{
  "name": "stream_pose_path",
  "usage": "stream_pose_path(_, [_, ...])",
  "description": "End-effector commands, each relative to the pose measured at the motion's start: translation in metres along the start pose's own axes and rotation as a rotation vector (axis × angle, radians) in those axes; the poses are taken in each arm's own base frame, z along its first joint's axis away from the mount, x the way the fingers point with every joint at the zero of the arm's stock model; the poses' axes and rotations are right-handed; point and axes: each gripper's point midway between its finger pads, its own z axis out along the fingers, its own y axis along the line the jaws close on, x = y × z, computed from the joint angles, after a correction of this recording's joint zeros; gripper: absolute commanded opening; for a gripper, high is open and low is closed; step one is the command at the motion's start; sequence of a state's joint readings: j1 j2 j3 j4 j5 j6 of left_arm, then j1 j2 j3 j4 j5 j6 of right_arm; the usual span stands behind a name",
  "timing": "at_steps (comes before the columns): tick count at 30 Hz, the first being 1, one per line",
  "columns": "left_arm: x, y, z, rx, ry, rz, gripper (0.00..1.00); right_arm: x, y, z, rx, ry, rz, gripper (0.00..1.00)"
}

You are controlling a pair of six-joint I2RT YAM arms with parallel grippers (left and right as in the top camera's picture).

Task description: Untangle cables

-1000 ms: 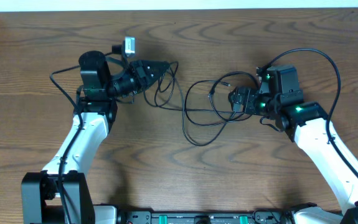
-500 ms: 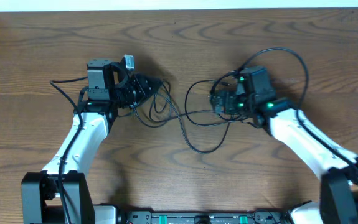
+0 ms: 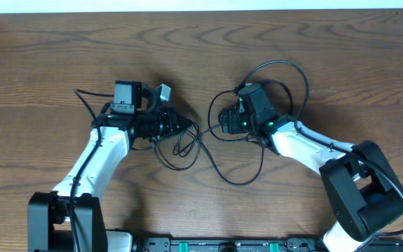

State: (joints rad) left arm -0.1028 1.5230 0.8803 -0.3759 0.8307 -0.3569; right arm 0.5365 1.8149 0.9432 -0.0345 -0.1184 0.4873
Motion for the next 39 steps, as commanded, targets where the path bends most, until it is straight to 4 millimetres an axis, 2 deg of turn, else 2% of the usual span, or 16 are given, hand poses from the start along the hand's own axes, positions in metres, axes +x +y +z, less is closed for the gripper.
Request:
stream_pose_path(1, [0.003,0.007,0.004,-0.086,0.002,0.060,0.07,-0.008,0.004,0.001,0.033,-0.043,-0.005,0.40])
stream_pose_path(2, [0.003,0.012,0.004,-0.120,-0.002,0.061,0.08,-0.010,0.005,0.001,0.027,-0.047,-0.004,0.27])
stream_pose_path(5, [0.003,0.023,0.006,-0.202,-0.012,0.067,0.08,-0.021,0.013,-0.005,-0.011,-0.060,0.005,0.01])
stream_pose_path(7, [0.004,0.029,0.007,-0.252,-0.019,0.077,0.08,-0.035,0.022,-0.014,-0.052,-0.079,0.009,0.01])
stream_pose_path(11, [0.009,0.034,0.012,-0.313,-0.015,0.106,0.08,-0.082,0.029,-0.049,-0.078,-0.174,-0.018,0.01])
stream_pose_path(14, [0.015,0.033,0.018,-0.342,-0.005,0.132,0.08,-0.130,0.032,-0.098,-0.075,-0.281,-0.078,0.01])
stream_pose_path(17, [0.017,0.036,0.020,-0.399,-0.009,0.162,0.08,-0.170,0.028,-0.149,-0.063,-0.372,-0.066,0.01])
stream_pose_path(20, [0.019,0.042,0.022,-0.464,-0.019,0.186,0.08,-0.200,0.022,-0.192,-0.046,-0.449,-0.059,0.01])
stream_pose_path(22, [0.022,0.046,0.023,-0.497,-0.018,0.199,0.09,-0.212,0.019,-0.214,-0.032,-0.486,-0.073,0.01])
stream_pose_path(24, [0.025,0.050,0.023,-0.522,-0.016,0.209,0.09,-0.215,0.016,-0.223,-0.022,-0.490,-0.070,0.01])
stream_pose_path(28, [0.032,0.063,0.022,-0.577,-0.010,0.207,0.09,-0.207,0.010,-0.218,0.003,-0.446,-0.075,0.01])
stream_pose_path(33, [0.038,0.083,0.017,-0.652,-0.008,0.200,0.09,-0.206,-0.017,-0.221,0.160,-0.456,-0.072,0.01])
stream_pose_path(36, [0.042,0.094,0.013,-0.699,-0.009,0.194,0.09,-0.211,-0.033,-0.231,0.269,-0.485,-0.108,0.01])
stream_pose_path(39, [0.043,0.110,0.004,-0.782,-0.049,0.138,0.10,-0.222,-0.046,-0.252,0.351,-0.547,-0.101,0.01])
